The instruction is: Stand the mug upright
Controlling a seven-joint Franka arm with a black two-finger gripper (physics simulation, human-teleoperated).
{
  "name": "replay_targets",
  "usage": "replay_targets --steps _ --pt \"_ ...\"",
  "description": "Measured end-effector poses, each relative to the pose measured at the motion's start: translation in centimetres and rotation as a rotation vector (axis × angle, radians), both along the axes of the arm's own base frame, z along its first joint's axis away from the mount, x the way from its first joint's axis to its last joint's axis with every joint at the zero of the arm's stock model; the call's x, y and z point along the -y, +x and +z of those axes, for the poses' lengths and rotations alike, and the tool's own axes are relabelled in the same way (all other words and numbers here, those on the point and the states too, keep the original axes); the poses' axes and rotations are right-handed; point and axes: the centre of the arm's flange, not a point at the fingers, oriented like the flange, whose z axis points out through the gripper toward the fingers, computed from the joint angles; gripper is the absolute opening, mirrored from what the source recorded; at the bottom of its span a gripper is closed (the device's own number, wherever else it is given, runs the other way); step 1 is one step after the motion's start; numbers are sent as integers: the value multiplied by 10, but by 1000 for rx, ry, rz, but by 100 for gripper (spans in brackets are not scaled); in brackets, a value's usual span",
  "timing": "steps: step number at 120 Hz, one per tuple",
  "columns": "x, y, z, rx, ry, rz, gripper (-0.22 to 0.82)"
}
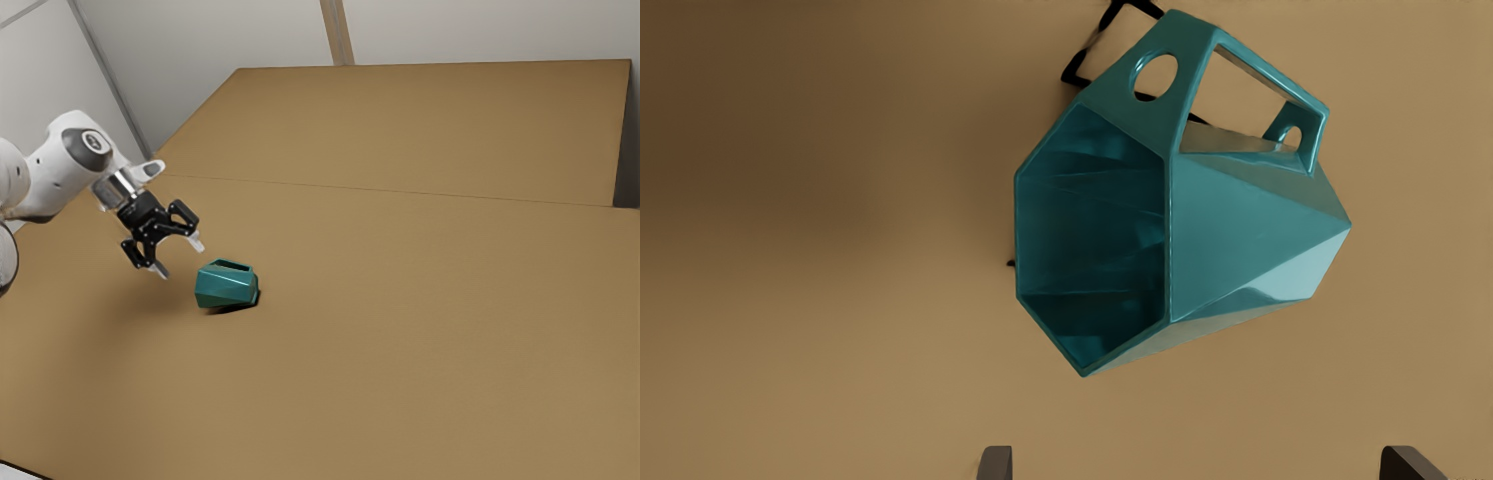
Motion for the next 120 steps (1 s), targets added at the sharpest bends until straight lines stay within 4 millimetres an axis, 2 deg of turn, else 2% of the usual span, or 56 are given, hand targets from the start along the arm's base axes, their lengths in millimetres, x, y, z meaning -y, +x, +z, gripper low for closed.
replay_targets --steps 36,75,80,98,106,120 --pt "5 17 -40 43 -103 36 60" --pt "23 28 -78 67 -205 72 60" --pt "23 29 -79 72 -210 73 53" --pt "22 31 -76 88 -202 61 14" --pt "25 34 -71 100 -193 45 6" --pt "34 39 -64 116 -180 19 -3"
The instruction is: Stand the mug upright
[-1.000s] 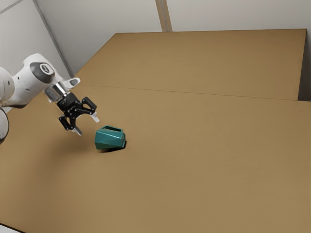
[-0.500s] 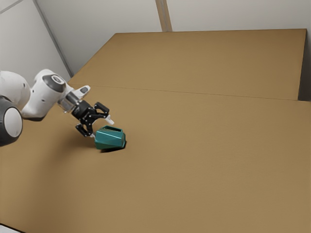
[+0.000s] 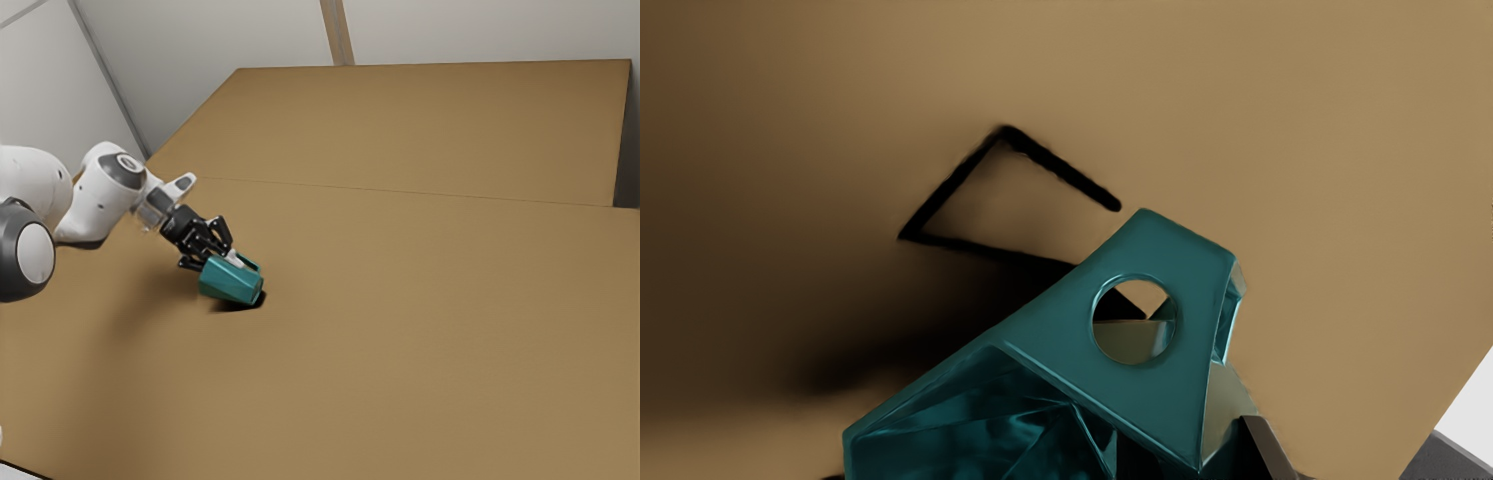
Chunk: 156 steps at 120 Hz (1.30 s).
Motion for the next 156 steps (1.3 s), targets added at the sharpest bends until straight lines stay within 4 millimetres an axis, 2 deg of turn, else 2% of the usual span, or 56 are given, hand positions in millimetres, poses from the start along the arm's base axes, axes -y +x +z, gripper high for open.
replay_targets --steps 21,43,63,78,90,109,131,137,149,156 --pt "22 11 23 49 10 -39 -14" --pt "30 12 33 68 27 -53 -17" --pt "42 12 61 111 87 -89 -17" --pt "77 2 106 179 191 -180 -18" --pt "116 -21 122 216 344 -283 -18" --pt "159 -52 126 282 607 -399 -18" --pt "198 -75 122 378 781 -437 -18" --pt "198 -81 120 393 813 -422 -18" --pt "175 -89 110 386 852 -341 -18" --pt "170 -94 102 376 861 -305 -18"
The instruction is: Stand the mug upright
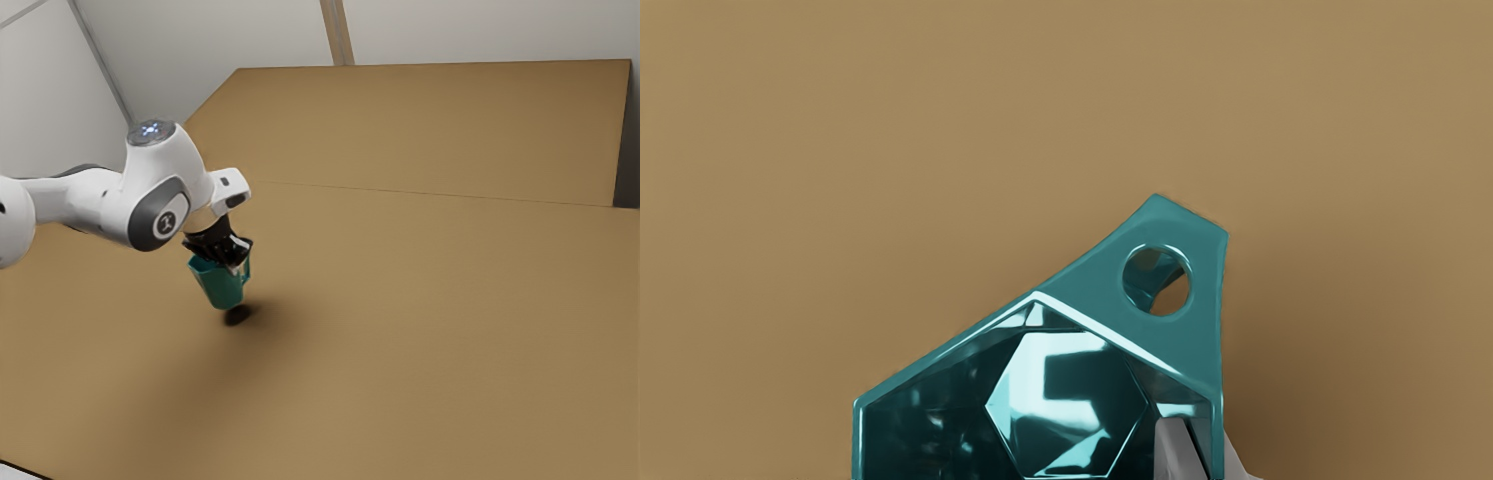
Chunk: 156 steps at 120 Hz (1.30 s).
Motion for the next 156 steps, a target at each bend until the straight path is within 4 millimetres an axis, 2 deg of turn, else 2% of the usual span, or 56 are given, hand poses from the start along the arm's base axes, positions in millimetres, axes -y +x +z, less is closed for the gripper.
replay_targets --steps 31,82,86,103,116,131,148,156 --pt "25 -25 -18 22 -11 83 -18" --pt "27 -26 -54 -17 -44 232 -18" --pt "27 -26 -53 -15 -45 238 -12" --pt "28 -25 -40 10 -49 259 20" --pt "32 -25 -25 31 -49 267 36" --pt "33 -23 -3 55 -48 281 47" --pt "34 -22 41 106 -50 300 54" --pt "35 -13 69 125 -49 303 55"
